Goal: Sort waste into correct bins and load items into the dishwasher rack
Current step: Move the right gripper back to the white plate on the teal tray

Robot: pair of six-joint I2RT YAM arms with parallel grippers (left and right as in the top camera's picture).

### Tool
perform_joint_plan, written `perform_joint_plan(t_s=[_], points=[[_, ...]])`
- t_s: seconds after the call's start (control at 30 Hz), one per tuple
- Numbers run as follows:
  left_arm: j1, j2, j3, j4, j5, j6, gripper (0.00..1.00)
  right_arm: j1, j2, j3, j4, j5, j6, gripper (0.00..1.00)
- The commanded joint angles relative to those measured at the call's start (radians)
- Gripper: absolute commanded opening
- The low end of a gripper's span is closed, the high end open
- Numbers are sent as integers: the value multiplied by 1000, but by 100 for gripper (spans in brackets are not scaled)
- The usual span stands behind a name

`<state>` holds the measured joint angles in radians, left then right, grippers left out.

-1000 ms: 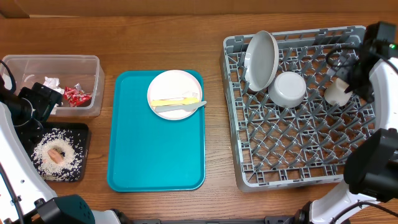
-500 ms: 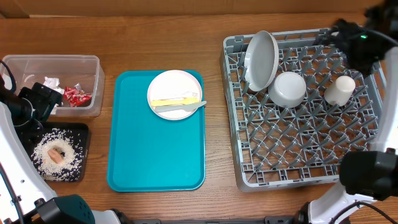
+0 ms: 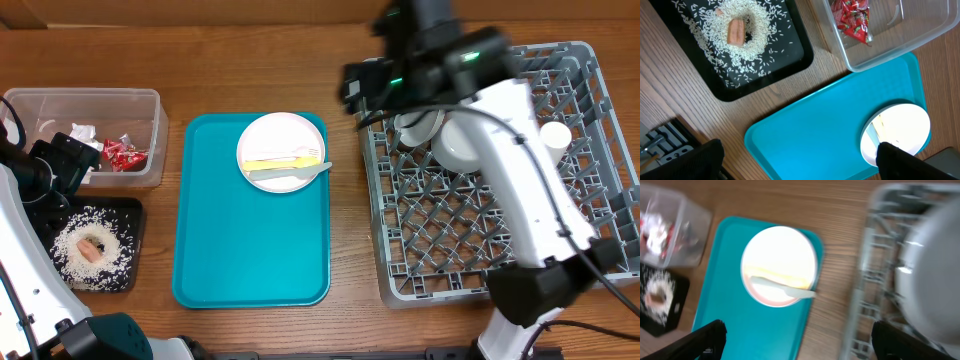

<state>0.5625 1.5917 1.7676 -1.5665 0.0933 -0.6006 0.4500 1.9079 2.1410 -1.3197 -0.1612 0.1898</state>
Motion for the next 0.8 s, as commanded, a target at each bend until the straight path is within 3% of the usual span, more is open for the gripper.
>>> perform_joint_plan(t_s=[0.0, 0.23, 0.5, 0.77], points=[[-6, -3, -9, 1, 1, -8, 100, 72, 72, -2, 36, 63, -117, 97], [-6, -3, -9, 1, 1, -9, 100, 210, 282, -10, 89, 88, -350, 100], [-6, -3, -9, 1, 1, -9, 100, 256, 456, -10, 81, 186, -378, 98], [-6, -3, -9, 1, 1, -9, 100, 258, 486, -10, 101, 182, -404, 91]])
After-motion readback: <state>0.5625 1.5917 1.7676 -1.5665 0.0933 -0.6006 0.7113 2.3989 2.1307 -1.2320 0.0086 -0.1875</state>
